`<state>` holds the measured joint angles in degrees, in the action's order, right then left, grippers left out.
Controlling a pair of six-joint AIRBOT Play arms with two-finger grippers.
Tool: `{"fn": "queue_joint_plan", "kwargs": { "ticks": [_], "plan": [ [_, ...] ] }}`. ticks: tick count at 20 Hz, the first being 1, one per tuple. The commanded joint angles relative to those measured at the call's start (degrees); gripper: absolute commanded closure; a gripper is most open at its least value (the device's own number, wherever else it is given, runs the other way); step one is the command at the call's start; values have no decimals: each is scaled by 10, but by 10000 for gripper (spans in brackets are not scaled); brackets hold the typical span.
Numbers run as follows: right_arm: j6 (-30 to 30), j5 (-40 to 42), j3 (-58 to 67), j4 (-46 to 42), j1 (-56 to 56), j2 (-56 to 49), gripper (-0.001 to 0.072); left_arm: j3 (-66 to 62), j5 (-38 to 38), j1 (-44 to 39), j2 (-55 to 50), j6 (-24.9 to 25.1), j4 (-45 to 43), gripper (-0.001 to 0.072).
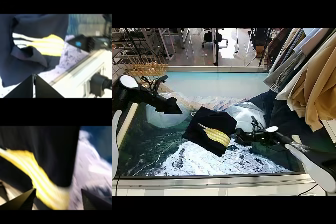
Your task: Fold the clothes and pants, and hang the long-sleeved shirts on hangers.
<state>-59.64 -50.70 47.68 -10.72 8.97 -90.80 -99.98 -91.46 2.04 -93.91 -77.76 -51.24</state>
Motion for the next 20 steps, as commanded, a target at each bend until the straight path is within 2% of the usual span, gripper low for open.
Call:
{"fn": "queue_joint_plan", "kwargs": {
  "ticks": [1, 2, 4, 7, 10, 12, 14, 18, 20],
  "plan": [
    [76, 5, 59, 119, 41, -90, 80, 0, -21, -9, 0, 2, 11, 678],
    [79, 4, 89, 122, 56, -104, 175, 0, -29, -9, 0, 3, 17, 678],
    [84, 24, 146, 111, 72, -108, 699, 0, -53, -12, 1, 3, 20, 678],
    [40, 37, 174, 58, 42, -60, 697, 0, -108, -14, 1, 13, 20, 678],
    [-56, 16, 161, -102, -34, 43, 697, 0, -140, -15, 1, 13, 20, 678],
    [-147, 6, 148, -236, -115, 127, 697, 0, -146, -15, 3, 13, 20, 678],
    [-214, 1, 129, -329, -213, 205, 696, 0, -146, -15, 6, 17, 20, 678],
    [-232, 3, 33, -380, -459, 330, 696, 0, -146, -15, 9, 18, 20, 678],
    [-207, 3, -32, -404, -593, 366, 696, 0, -146, -15, 9, 17, 20, 678]
  ]
}}
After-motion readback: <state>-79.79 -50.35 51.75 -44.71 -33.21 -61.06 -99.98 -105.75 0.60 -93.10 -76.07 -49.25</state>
